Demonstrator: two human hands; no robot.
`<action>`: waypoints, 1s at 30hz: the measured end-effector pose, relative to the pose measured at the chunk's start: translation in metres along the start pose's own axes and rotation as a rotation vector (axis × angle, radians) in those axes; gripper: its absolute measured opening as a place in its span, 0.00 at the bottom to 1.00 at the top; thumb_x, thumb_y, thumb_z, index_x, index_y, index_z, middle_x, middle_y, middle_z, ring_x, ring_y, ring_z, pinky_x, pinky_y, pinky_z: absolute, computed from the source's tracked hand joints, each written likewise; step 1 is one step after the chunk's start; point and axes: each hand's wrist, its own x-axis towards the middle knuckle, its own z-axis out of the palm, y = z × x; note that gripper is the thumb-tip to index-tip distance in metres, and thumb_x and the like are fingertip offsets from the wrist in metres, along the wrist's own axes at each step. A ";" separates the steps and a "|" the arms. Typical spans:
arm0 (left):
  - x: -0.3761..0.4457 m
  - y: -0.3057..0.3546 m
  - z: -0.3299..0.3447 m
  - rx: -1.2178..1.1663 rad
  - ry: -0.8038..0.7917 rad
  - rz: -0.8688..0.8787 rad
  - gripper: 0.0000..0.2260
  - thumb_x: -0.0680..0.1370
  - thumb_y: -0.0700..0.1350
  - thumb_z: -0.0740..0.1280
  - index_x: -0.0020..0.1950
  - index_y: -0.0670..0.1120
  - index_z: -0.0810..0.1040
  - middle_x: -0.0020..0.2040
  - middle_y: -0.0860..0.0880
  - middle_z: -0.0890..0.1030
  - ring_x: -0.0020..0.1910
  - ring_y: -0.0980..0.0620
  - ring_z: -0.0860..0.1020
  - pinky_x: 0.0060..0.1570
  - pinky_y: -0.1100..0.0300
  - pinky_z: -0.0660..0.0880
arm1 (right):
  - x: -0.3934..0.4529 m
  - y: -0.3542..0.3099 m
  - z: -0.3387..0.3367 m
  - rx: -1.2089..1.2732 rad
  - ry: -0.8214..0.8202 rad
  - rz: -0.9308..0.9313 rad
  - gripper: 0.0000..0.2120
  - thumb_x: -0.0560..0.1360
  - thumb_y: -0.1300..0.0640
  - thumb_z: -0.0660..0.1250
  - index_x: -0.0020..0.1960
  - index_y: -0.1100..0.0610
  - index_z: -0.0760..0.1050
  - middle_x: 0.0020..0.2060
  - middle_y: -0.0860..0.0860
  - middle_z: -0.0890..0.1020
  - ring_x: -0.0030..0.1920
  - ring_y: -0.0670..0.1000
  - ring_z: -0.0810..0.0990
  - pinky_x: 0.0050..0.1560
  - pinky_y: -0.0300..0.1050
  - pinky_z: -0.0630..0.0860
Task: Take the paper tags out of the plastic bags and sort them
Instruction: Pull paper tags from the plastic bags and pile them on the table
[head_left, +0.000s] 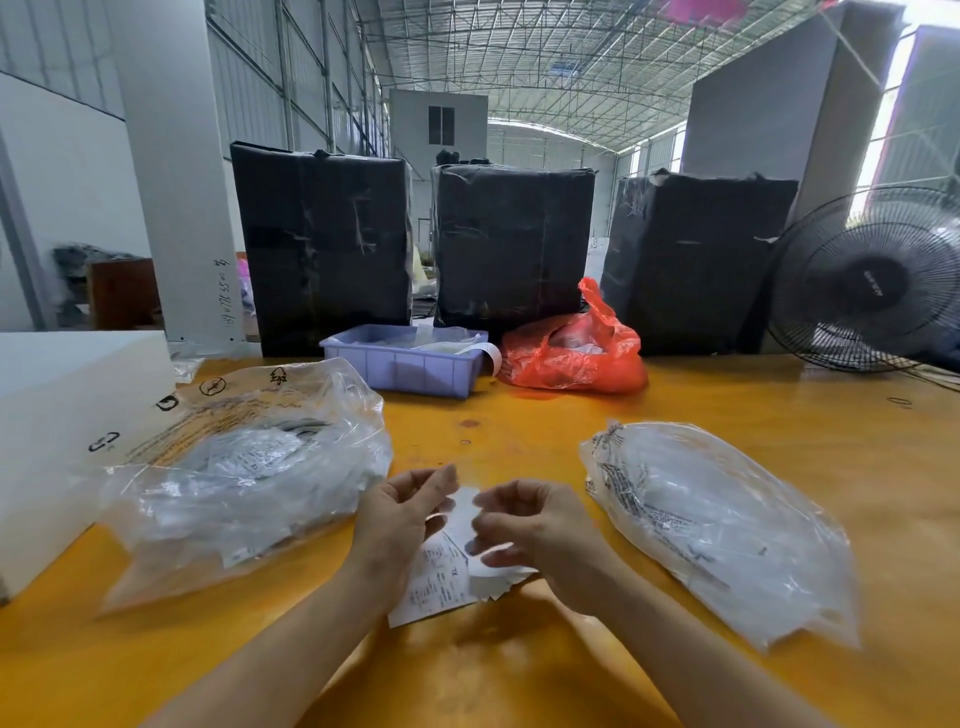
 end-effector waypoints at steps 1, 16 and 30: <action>0.000 0.000 0.001 -0.017 -0.012 -0.002 0.08 0.70 0.45 0.70 0.43 0.40 0.80 0.36 0.48 0.83 0.36 0.53 0.79 0.40 0.60 0.74 | -0.001 0.001 0.002 -0.028 -0.035 0.002 0.06 0.70 0.70 0.70 0.46 0.65 0.77 0.33 0.56 0.81 0.32 0.52 0.83 0.30 0.40 0.78; 0.004 -0.001 -0.003 -0.164 0.092 -0.052 0.06 0.69 0.33 0.72 0.44 0.37 0.79 0.38 0.43 0.83 0.31 0.56 0.81 0.29 0.69 0.76 | 0.007 0.001 -0.033 -0.711 0.233 -0.240 0.08 0.69 0.56 0.75 0.47 0.55 0.80 0.41 0.48 0.83 0.43 0.48 0.81 0.47 0.42 0.79; 0.004 -0.005 -0.006 0.055 0.079 0.095 0.06 0.67 0.36 0.75 0.40 0.41 0.81 0.33 0.49 0.82 0.34 0.54 0.79 0.45 0.56 0.74 | 0.006 0.010 -0.027 -1.112 -0.124 -0.322 0.12 0.70 0.44 0.71 0.50 0.49 0.83 0.50 0.41 0.82 0.57 0.42 0.72 0.61 0.52 0.67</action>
